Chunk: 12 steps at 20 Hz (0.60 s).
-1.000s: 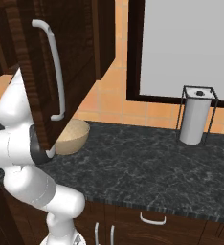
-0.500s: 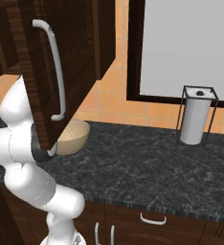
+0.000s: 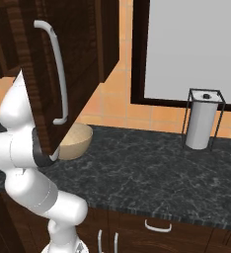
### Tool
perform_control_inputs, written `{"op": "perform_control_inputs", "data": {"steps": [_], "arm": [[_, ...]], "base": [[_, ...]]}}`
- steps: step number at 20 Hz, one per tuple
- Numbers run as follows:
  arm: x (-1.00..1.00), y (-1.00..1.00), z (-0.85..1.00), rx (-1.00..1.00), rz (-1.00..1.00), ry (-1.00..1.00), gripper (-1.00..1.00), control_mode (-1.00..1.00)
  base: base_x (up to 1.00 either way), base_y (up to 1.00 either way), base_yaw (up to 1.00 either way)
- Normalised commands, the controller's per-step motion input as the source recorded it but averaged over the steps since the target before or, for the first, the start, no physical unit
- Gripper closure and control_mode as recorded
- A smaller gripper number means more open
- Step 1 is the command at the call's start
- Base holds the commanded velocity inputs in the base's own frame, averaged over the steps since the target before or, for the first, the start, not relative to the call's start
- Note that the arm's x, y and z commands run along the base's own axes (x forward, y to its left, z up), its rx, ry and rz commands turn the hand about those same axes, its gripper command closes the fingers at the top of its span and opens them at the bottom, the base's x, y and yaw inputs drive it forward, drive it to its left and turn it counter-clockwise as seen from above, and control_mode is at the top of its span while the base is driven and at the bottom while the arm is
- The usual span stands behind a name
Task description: Open the cabinet, pick up the bread from the cabinet and place it in the basket. Then move the basket to the dining counter.
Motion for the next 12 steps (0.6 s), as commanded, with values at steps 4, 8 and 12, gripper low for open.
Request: {"op": "perform_control_inputs", "data": {"steps": [4,8,12], "arm": [[-0.01,0.02,-0.45,0.00,0.00,0.17,1.00,-1.00],[0.00,0.00,-0.51,0.00,0.00,0.06,1.00,-1.00],[-0.44,0.26,-0.17,0.00,0.00,-0.01,1.00,-1.00]], "base": [[0.00,0.00,0.00],[0.00,0.00,0.00],[0.00,0.00,0.00]]}}
